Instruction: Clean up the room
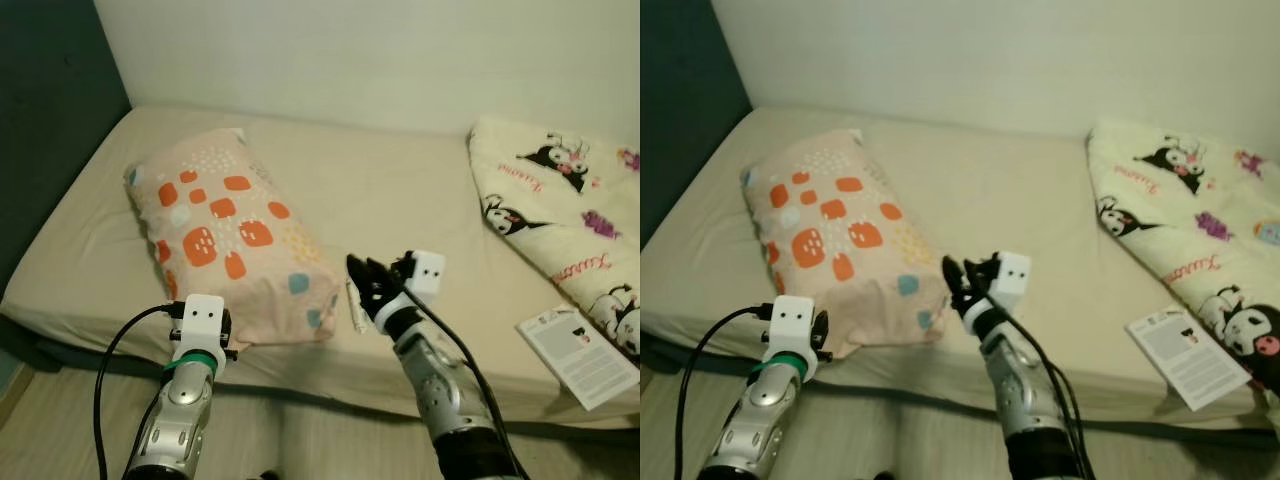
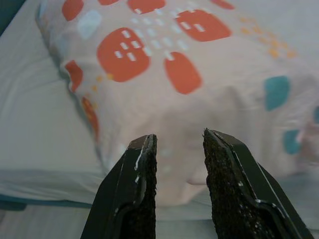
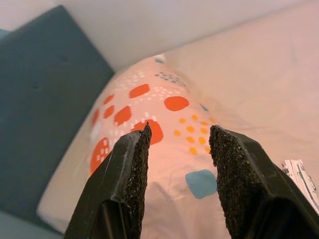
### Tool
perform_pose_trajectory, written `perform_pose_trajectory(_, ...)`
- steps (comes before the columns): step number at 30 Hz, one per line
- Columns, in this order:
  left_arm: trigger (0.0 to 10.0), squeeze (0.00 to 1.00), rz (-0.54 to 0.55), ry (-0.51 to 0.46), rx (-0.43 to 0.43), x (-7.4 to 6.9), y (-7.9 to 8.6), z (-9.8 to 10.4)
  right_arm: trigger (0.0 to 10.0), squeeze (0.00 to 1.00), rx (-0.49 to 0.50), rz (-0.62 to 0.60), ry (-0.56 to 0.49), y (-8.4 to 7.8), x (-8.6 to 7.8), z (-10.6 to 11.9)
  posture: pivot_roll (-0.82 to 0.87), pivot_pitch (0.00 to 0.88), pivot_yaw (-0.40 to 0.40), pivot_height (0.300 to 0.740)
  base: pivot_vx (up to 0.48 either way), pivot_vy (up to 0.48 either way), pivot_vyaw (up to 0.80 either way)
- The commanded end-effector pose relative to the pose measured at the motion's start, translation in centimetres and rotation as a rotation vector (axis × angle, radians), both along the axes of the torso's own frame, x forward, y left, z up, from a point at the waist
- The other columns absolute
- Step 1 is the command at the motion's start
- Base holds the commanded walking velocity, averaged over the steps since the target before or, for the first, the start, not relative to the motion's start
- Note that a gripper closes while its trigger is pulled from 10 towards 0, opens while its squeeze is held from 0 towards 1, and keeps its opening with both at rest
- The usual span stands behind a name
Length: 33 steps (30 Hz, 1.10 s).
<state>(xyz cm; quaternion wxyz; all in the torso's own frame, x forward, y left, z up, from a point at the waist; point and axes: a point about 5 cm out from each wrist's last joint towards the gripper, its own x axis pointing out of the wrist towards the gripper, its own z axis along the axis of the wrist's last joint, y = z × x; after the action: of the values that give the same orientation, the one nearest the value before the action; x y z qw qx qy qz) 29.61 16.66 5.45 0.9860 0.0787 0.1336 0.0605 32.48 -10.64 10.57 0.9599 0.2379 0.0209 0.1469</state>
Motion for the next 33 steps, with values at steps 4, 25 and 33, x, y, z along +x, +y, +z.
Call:
perform_pose_trajectory(4,10.0,0.00,0.010,0.019,0.002,-0.14,0.40,-0.48,10.0,0.00,-0.013,-0.019,0.025,0.31,-0.23,-0.88,0.05,0.006,0.019,0.740,0.000,0.480,0.00)
perform_pose_trajectory(25,10.0,0.00,0.002,0.029,0.001,-0.28,0.26,-0.73,10.0,0.00,-0.030,-0.025,0.014,0.72,-0.22,-1.13,0.05,0.012,0.018,0.740,0.000,0.480,0.00)
perform_pose_trajectory(33,10.0,0.00,-0.019,0.015,0.009,-0.26,0.07,-0.70,10.0,0.00,-0.045,-0.024,0.006,0.77,-0.26,-1.22,0.05,0.014,0.019,0.740,0.000,0.414,0.00)
